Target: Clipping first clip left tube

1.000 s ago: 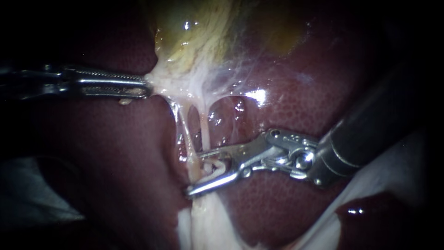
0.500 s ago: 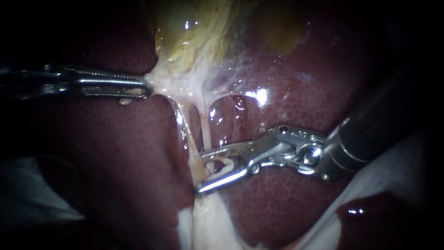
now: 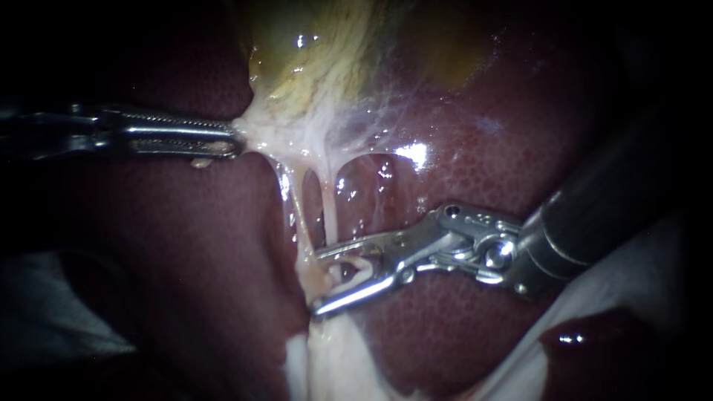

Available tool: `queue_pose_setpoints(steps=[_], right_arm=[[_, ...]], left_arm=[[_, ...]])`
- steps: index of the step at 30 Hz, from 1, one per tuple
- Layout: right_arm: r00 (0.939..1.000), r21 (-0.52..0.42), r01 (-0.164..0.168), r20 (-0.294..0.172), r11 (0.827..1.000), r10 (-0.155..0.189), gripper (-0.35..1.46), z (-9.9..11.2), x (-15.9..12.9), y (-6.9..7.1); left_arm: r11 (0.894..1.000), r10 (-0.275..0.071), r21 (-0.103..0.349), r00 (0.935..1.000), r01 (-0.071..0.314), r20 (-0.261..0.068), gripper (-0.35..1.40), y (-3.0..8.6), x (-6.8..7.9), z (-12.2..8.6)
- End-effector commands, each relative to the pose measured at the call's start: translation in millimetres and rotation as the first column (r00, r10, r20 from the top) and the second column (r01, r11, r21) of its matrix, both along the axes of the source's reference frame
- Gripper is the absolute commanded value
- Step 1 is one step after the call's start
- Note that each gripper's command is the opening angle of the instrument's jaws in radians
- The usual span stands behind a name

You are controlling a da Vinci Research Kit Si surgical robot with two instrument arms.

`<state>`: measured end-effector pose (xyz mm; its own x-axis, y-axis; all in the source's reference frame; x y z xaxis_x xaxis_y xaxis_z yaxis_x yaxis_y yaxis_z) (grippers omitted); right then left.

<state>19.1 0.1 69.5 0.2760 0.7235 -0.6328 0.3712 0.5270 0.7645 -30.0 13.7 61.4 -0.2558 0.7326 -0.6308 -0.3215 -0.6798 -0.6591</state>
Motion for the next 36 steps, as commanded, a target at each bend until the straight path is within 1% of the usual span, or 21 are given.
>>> queue_pose_setpoints(steps=[1,8,14,18,21,23,28,36], right_arm=[[1.0,0.002,-0.005,-0.004,1.0,0.005,0.45,0.1,0.2,-0.1],[0.9989,0.018,-0.028,-0.038,0.999,0.028,0.45,-0.4,1.6,-0.6],[0.9978,0.023,-0.034,-0.056,0.999,0.035,0.45,-0.7,2.9,-1.3],[0.9973,0.028,-0.036,-0.064,0.999,0.038,0.46,-0.3,3.9,-1.9],[0.9973,0.03,-0.04,-0.061,0.999,0.041,0.47,0.1,4.8,-2.3],[0.9976,0.037,-0.047,-0.05,0.998,0.048,0.47,0.3,5.2,-2.5],[0.9972,0.04,-0.065,-0.036,0.997,0.066,0.49,0.5,6.5,-2.3],[0.997,0.039,-0.069,-0.033,0.997,0.07,0.49,0.0,6.7,-2.6]], left_arm=[[1.0,0.0,0.0,1.0,0.0,-0.001,-0.35,0.0,0.0,0.0],[1.0,0.0,0.0,1.0,0.0,-0.001,-0.35,0.0,0.0,0.0],[1.0,0.0,0.0,1.0,0.0,-0.001,-0.35,0.0,0.0,0.0],[1.0,0.0,0.0,1.0,0.0,-0.001,-0.35,0.0,-0.1,0.0],[1.0,0.0,0.0,1.0,0.0,-0.001,-0.35,0.0,-0.1,0.0],[1.0,0.0,0.0,1.0,0.0,-0.001,-0.35,0.0,-0.1,0.0],[1.0,-0.001,0.0,1.0,0.001,-0.001,-0.35,0.0,-0.1,0.0],[1.0,-0.001,0.0,1.0,0.001,-0.001,-0.35,0.0,-0.1,0.0]])
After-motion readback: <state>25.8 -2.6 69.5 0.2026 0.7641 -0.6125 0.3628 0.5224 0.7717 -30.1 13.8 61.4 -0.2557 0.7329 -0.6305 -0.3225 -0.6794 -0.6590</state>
